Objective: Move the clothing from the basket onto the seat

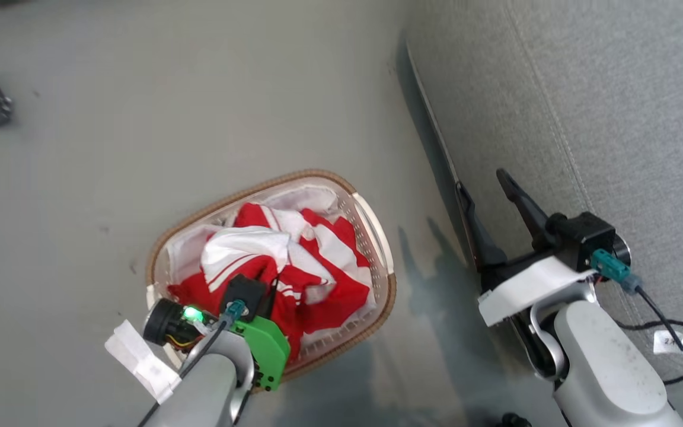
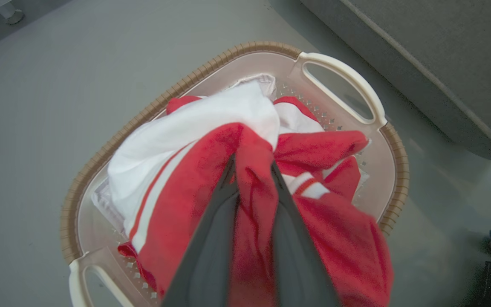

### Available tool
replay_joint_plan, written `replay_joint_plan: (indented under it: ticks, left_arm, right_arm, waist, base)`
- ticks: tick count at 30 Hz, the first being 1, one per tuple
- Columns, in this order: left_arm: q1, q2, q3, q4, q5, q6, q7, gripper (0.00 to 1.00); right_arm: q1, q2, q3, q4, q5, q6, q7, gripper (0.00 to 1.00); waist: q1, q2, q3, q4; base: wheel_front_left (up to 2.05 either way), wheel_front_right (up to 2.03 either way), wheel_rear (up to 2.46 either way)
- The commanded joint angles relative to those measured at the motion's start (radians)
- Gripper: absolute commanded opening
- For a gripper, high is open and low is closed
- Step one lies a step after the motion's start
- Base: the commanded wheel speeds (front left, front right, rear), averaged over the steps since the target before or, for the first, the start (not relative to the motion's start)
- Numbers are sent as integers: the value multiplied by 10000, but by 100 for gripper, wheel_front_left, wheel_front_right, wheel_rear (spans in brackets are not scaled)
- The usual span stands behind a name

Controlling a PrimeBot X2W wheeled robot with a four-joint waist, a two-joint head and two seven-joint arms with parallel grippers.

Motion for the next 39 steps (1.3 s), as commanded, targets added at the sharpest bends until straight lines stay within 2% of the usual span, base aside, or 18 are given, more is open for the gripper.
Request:
replay_joint_plan:
  ticks: [1, 16, 29, 31, 39]
  left_arm:
    - [367, -3, 25, -360, -151, -7, -6, 0]
    - [2052, -1, 606, -4725, -776, -191, -10, 0]
    - [1800, 0, 645, -7036, -1587, -15, -9, 0]
    - [1733, 0, 571, -7177, -1680, 11, -9, 0]
    - [1595, 2, 94, -7380, -1832, 148, -9, 0]
  right_arm:
    - [278, -52, -48, 77, -70, -7, -43, 100]
    - [1776, 25, -113, 419, -182, -7, -43, 100]
    - [2446, 85, 194, 574, -140, -7, -43, 100]
    - [2461, 87, 473, 542, -134, -7, -43, 100]
    - [1639, -182, 3011, 427, 446, -8, -45, 100]
  waist:
    - [1, -1, -1358, 727]
    - [1, -1, -3472, 1351]
    - [1, -1, -4417, 1218]
    - [1, -1, -4465, 1197]
    - [1, -1, -4396, 1283]
  base:
    - [0, 0, 0]
    - [0, 0, 0]
    - [0, 0, 0]
    - [0, 0, 0]
    - [0, 0, 0]
